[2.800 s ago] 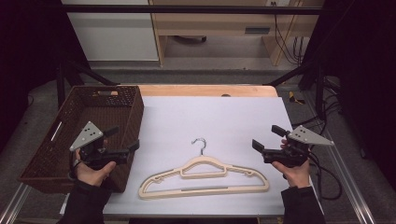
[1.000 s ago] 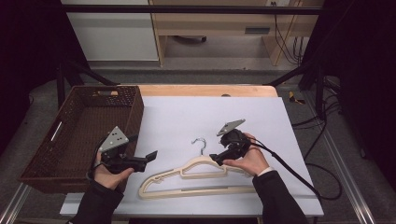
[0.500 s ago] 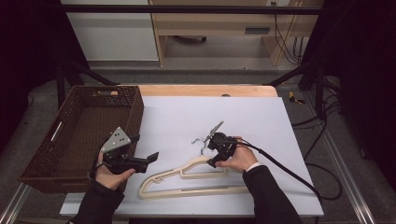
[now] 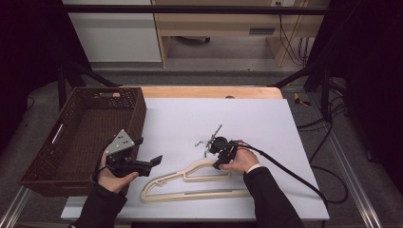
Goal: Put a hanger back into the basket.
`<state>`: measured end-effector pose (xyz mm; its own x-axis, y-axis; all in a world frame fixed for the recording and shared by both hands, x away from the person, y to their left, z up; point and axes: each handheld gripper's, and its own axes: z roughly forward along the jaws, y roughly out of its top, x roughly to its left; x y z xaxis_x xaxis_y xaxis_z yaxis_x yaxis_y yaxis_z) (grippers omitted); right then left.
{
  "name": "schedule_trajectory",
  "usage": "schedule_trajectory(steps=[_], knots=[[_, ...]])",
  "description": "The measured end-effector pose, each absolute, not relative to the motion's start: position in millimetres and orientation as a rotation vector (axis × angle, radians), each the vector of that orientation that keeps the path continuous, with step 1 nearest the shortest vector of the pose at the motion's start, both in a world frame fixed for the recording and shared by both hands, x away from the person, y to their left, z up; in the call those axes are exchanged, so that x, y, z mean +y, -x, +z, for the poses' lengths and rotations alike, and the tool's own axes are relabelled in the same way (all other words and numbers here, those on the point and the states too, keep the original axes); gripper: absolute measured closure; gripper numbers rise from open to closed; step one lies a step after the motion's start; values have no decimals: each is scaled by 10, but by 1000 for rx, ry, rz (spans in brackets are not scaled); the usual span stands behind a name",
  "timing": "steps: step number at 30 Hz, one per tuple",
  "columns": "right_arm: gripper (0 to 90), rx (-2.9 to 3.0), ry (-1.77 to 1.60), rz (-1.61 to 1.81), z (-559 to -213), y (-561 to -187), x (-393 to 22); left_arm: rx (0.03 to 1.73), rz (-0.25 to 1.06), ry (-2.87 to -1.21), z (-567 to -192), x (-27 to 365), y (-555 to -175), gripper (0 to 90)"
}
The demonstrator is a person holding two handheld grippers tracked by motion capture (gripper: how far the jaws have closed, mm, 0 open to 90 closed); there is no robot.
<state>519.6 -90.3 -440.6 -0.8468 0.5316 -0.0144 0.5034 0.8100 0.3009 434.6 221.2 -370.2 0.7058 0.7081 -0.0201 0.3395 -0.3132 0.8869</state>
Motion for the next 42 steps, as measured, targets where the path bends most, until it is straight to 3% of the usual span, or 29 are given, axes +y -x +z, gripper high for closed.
schedule_trajectory(steps=[8,42], knots=[[701,2931,-877,485,-4419,-5227,-903,811,463,-1918,-3700,2218,-4347,60],[735,2927,-997,475,-4349,-5279,-970,807,467,-1935,-3712,2188,-4344,61]])
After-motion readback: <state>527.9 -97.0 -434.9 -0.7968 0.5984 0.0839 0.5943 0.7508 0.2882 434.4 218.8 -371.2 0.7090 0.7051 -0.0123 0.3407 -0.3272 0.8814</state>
